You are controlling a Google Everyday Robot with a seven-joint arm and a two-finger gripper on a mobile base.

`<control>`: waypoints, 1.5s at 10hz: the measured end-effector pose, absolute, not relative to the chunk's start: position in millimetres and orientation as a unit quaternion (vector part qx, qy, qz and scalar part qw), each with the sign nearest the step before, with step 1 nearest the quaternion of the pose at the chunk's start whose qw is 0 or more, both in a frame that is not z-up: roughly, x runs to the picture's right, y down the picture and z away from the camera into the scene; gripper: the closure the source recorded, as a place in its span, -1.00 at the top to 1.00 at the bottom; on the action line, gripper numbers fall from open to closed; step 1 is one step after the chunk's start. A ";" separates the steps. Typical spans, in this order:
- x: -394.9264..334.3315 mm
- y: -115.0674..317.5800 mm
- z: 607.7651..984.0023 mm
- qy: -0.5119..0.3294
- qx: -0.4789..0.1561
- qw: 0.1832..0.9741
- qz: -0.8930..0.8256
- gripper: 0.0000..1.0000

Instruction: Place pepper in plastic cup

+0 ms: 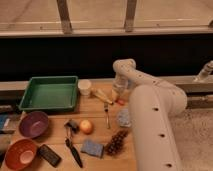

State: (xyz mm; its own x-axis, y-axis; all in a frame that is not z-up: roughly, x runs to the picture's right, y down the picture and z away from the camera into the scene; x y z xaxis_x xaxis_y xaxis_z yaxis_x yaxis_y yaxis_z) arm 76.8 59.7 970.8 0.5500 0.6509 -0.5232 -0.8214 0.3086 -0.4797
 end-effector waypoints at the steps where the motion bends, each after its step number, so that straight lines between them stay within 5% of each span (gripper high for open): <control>1: 75.1 53.8 957.5 0.100 -0.362 0.803 0.463 -1.00; 9: 113.3 -22.6 809.4 -0.061 -0.227 0.794 0.561 -1.00; 15: 163.3 -69.7 803.6 -0.134 -0.163 0.744 0.634 -1.00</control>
State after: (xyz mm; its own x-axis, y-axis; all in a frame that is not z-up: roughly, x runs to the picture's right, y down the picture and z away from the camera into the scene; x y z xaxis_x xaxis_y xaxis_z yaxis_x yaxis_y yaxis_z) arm 163.3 -69.7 803.6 0.1612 0.9869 -0.0061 -0.8994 0.1444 -0.4125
